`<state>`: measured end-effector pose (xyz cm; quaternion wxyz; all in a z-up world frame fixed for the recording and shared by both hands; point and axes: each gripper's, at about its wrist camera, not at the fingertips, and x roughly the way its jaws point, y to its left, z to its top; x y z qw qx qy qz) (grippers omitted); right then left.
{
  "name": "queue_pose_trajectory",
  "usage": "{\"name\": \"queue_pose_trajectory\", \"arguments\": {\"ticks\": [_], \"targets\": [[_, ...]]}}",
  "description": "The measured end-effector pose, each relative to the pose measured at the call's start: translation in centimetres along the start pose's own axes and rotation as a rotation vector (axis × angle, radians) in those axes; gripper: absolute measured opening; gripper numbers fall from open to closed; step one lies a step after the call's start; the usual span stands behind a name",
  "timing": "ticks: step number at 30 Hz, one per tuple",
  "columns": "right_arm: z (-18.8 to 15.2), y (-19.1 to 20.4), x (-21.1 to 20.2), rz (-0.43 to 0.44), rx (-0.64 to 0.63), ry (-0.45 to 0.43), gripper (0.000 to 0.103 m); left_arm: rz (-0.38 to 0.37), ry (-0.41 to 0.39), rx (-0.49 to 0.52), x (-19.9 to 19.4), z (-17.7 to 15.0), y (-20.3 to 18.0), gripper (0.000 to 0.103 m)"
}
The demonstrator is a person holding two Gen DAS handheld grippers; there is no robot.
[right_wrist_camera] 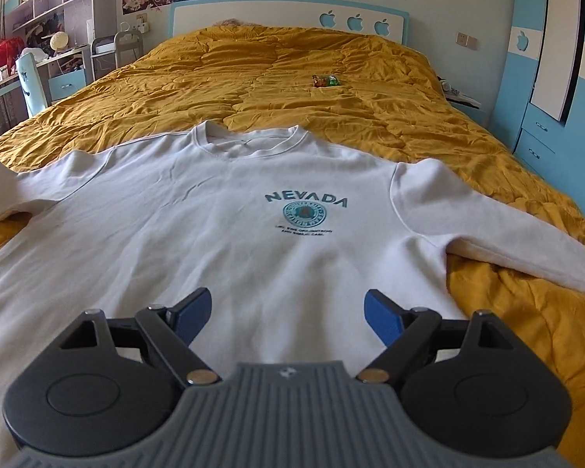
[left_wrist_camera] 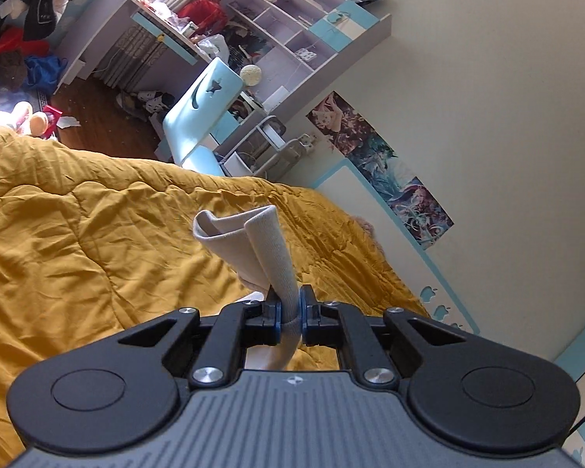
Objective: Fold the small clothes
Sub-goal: 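Carry the held sleeve across the sweatshirt body with the left tool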
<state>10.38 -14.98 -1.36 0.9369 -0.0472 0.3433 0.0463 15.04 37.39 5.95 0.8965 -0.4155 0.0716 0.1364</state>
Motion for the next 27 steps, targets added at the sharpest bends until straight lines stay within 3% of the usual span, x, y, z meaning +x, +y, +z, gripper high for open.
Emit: {"name": "queue_pose_trajectory", "arguments": {"ticks": [3,14,21,27], "targets": [[0.7,-2.5,1.1,-0.006,0.039,0.000,0.082,-0.041,0.023,0.023,0.1,-2.6,-4.4,0.009],[-2.4,-9.9,3.3,0.177,0.254,0.028,0.082,-0.180,0.154,0.190,1.5,-17.4,-19.6,0.009],[-4.1,-11.2,4.3,0.232,0.339,0.027,0.082,-0.233,0.262,0.344,3.2,-29.1,-25.3,0.009],[-4.6,-11.4,4.7,0.240,0.357,0.021,0.082,-0.230,0.346,0.431,4.5,-36.8,-27.1,0.009]]}}
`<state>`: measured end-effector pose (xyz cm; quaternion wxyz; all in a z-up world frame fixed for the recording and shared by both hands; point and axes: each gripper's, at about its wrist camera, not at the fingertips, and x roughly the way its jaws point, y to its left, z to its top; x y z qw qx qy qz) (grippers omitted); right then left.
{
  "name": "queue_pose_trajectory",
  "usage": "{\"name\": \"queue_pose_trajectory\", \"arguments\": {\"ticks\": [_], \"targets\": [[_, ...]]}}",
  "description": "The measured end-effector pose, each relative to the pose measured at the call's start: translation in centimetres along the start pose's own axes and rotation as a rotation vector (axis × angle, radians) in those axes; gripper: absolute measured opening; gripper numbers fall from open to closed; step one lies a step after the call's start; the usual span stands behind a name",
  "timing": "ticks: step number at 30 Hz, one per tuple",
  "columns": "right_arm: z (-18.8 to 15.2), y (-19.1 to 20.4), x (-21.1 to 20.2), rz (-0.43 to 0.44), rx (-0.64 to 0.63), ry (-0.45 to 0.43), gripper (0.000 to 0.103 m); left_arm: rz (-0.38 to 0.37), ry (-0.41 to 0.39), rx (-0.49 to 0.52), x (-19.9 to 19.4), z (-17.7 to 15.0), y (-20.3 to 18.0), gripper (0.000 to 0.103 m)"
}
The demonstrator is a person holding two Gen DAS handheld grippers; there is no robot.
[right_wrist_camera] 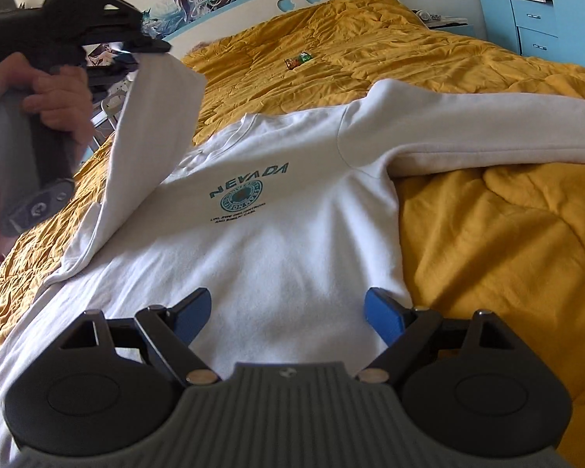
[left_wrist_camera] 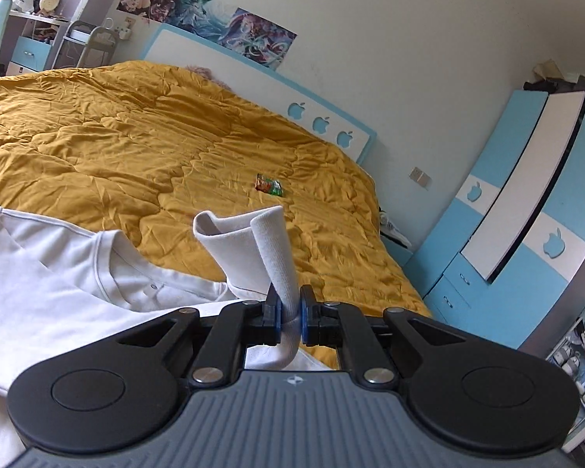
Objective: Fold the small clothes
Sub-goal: 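Carry the held sleeve across the sweatshirt body with the left tool, then open the left tool to lay the sleeve on the body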
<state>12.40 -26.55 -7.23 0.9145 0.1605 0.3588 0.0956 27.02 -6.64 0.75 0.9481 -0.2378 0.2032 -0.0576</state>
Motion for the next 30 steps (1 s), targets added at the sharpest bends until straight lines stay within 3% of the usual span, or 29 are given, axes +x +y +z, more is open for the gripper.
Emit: {"name": "queue_pose_trajectory", "arguments": {"ticks": [4,7,9,10,14,19,23,26,30], "targets": [[-0.1,-0.6,0.1,0.020,0.028,-0.009,0.082,0.013,0.055,0.162,1.6,-3.8,-2.2,0.011],[-0.3,-0.2,0.3,0.001,-0.013,0.000,0.082,-0.037,0.176,0.242,2.8,-5.4,-3.1,0.025],[-0.5,0.5,0.5,-0.020,-0.049,0.000,0.084,-0.109,0.249,0.239,2.9,-6.2,-3.0,0.045],[-0.6,0.6,0.6,-0.025,-0.060,0.001,0.084,-0.134,0.267,0.241,2.7,-6.4,-2.9,0.046],[-0.5,0.3,0.5,-0.013,-0.042,-0.005,0.084,-0.156,0.232,0.315,-0.2,-5.5,-2.7,0.053],[-0.7,0.3,0.6,-0.015,-0.044,-0.010,0.084,-0.014,0.150,0.465,-5.5,-3.3,-1.3,0.058],[-0.8,0.4,0.6,-0.019,-0.044,-0.012,0.084,0.155,0.126,0.551,-10.6,-2.2,2.5,0.059],[-1.0,0.7,0.8,-0.032,-0.058,-0.016,0.084,0.281,0.134,0.546,-13.9,-1.8,6.1,0.059],[-1.3,1.2,0.8,-0.053,-0.086,-0.024,0.084,0.407,0.159,0.422,-17.0,-1.2,11.5,0.059]]}}
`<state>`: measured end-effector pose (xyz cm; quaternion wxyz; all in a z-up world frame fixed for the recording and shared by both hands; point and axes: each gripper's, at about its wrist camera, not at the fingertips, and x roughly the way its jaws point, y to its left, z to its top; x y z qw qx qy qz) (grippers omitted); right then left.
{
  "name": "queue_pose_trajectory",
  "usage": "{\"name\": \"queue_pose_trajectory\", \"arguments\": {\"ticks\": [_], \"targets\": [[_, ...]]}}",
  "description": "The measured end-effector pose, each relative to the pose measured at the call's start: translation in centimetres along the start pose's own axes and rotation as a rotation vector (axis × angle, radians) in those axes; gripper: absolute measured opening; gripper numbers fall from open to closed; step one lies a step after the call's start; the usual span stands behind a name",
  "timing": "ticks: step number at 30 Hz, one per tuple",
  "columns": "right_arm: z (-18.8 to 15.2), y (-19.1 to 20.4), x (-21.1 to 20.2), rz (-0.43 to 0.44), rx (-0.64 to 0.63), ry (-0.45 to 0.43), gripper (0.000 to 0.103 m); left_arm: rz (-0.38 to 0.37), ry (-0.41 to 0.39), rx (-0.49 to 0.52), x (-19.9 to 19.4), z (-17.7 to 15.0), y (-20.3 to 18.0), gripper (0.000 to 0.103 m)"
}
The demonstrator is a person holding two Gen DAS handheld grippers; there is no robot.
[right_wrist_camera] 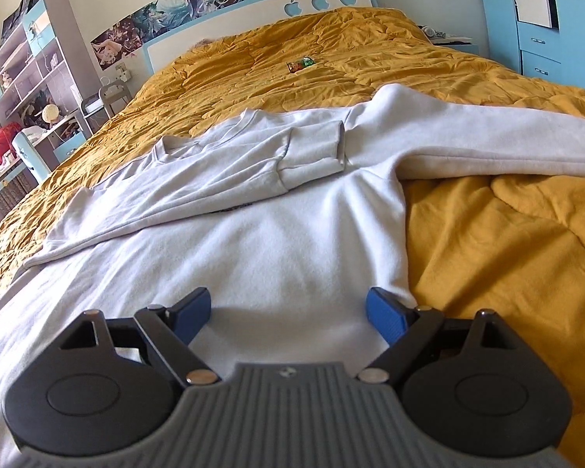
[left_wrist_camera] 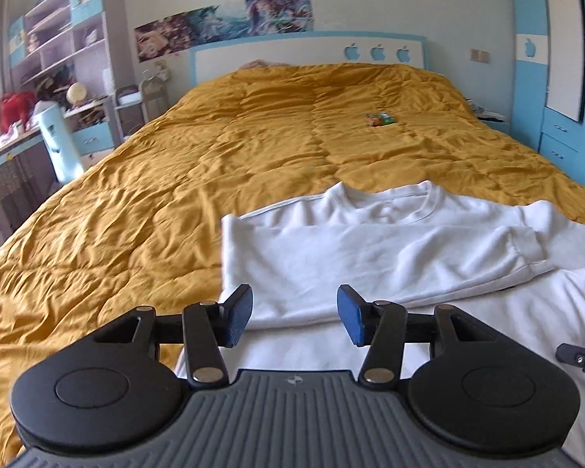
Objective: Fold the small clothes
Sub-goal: 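Open the left tool to lay the sleeve on the body, then grasp the other sleeve cuff with the right tool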
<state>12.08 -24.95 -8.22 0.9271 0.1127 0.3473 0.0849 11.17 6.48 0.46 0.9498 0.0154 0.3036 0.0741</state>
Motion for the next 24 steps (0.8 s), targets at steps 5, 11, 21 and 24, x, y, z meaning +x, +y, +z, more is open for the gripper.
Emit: {"name": "queue_pose_trajectory", "arguments": {"ticks": [5,11,21,24], "targets": [[-0.2,0.2,0.1,-0.016,-0.017,-0.012,0.084,0.057,0.064,-0.185,-0.5,-3.0,5.9,0.059],[-0.2,0.5,-0.1,-0.035,-0.032,-0.018,0.083,0.045,0.000,-0.199,-1.7,-6.4,7.4,0.059],[3.1,-6.5,-8.2,-0.160,0.205,-0.234,0.082,-0.008,-0.012,-0.422,-1.2,-9.6,9.1,0.060],[2.5,-13.3,-10.4,-0.242,0.518,-0.328,0.082,-0.003,0.018,-0.433,-0.5,-10.2,9.2,0.060]]}}
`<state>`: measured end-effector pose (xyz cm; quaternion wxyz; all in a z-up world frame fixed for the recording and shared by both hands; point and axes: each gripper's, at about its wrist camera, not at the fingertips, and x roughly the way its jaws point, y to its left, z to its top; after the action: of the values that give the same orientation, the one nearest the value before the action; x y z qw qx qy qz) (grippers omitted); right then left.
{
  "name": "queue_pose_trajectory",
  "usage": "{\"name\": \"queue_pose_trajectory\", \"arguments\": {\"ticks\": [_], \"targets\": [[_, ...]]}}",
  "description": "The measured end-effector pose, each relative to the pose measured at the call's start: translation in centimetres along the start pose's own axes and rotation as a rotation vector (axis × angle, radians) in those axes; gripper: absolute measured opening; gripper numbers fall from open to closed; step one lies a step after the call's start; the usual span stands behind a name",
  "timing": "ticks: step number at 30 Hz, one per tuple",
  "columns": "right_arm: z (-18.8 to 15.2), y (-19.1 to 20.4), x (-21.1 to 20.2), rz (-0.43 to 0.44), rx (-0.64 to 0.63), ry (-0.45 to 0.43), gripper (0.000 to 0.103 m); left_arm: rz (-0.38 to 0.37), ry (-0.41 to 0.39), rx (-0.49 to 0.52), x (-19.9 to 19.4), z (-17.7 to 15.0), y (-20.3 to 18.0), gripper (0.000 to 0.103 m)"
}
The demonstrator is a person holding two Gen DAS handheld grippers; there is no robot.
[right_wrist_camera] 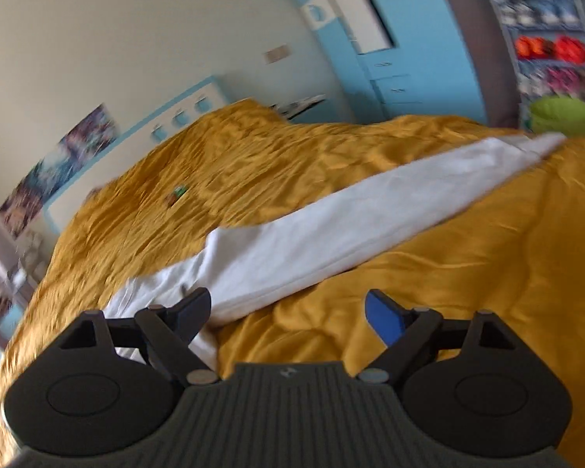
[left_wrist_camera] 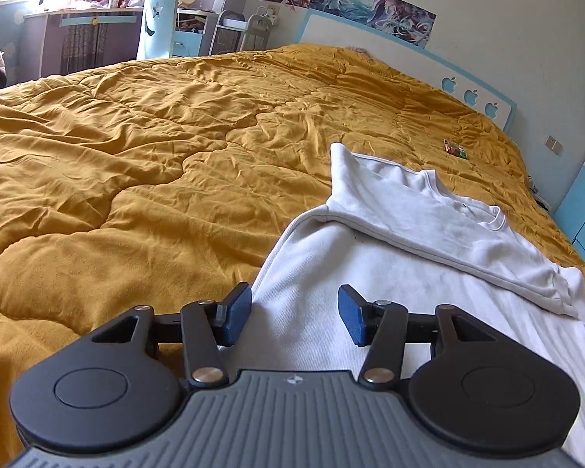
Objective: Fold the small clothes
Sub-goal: 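Grasp the other sleeve cuff with the right tool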
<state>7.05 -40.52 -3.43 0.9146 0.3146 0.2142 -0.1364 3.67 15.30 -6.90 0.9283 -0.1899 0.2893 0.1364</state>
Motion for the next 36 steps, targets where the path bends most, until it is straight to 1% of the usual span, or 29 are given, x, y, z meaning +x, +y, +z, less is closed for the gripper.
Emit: {"name": "queue_pose_trajectory", "arguments": {"ticks": [1,2,4,5,8,10,12,13,14,16,17,21,24,26,27,28,29,30,31,32,34,36], "targets": [[0.6,-3.2,0.1,-0.036,0.188,-0.038,0.080,0.005,-0.001,-0.001,0.1,-0.3,0.0,0.060],[0.7,-5.9,0.2,-0.020,0.355,-0.071,0.076,0.005,-0.003,0.000,0.2,-0.4,-0.1,0.061],[0.5,-9.7,0.1,0.041,0.581,-0.140,0.063,0.008,-0.004,0.013,0.3,-0.6,-0.2,0.062],[0.6,-10.7,-0.1,0.040,0.632,-0.179,0.062,0.010,-0.002,0.024,0.2,-0.6,-0.3,0.062],[2.2,-11.8,-0.1,-0.027,0.635,-0.290,0.064,0.009,-0.002,0.036,0.1,-0.7,-0.4,0.062],[3.4,-13.7,0.4,-0.047,0.693,-0.374,0.065,0.006,-0.002,0.036,0.0,-0.8,-0.2,0.062],[4.0,-16.4,1.2,-0.022,0.797,-0.429,0.064,0.006,-0.009,0.036,-0.2,-1.0,-0.2,0.062],[4.2,-18.1,1.5,0.004,0.850,-0.449,0.063,0.006,-0.014,0.041,-0.3,-1.2,-0.2,0.062],[4.5,-19.3,1.8,0.036,0.874,-0.461,0.063,0.005,-0.018,0.045,-0.3,-1.3,-0.2,0.063],[5.2,-20.5,2.8,0.062,0.875,-0.466,0.063,0.008,-0.020,0.047,-0.2,-1.4,-0.2,0.063],[5.7,-20.9,3.2,0.064,0.851,-0.464,0.063,0.012,-0.017,0.050,-0.2,-1.4,-0.2,0.063],[7.7,-21.7,5.3,0.044,0.766,-0.438,0.064,0.023,-0.017,0.076,-0.3,-1.6,-0.6,0.064],[7.8,-21.8,6.4,0.033,0.732,-0.455,0.064,0.028,-0.018,0.087,-0.3,-1.6,-0.7,0.064],[8.0,-21.4,6.8,0.010,0.688,-0.448,0.063,0.030,-0.017,0.095,-0.3,-1.5,-0.8,0.064],[8.2,-21.1,7.0,-0.009,0.661,-0.439,0.058,0.030,-0.013,0.093,-0.3,-1.4,-0.8,0.064],[8.2,-20.8,7.2,-0.045,0.641,-0.423,0.043,0.029,-0.010,0.092,-0.4,-1.2,-0.8,0.064],[8.3,-20.8,7.4,-0.080,0.638,-0.404,0.033,0.025,-0.010,0.097,-0.6,-1.0,-0.9,0.064],[8.2,-21.0,7.4,-0.104,0.652,-0.390,0.015,0.024,-0.019,0.109,-1.0,-0.8,-1.0,0.064],[7.9,-21.5,7.4,-0.103,0.675,-0.390,0.008,0.023,-0.030,0.124,-1.3,-0.5,-1.2,0.064],[7.6,-21.6,7.3,-0.098,0.687,-0.393,0.007,0.021,-0.038,0.145,-1.6,-0.3,-1.6,0.064],[7.8,-21.4,7.3,-0.104,0.671,-0.384,0.006,0.028,-0.036,0.199,-1.6,0.3,-2.5,0.064],[8.0,-20.9,6.3,-0.072,0.656,-0.398,0.005,0.052,-0.009,0.245,-1.2,1.0,-3.7,0.064]]}}
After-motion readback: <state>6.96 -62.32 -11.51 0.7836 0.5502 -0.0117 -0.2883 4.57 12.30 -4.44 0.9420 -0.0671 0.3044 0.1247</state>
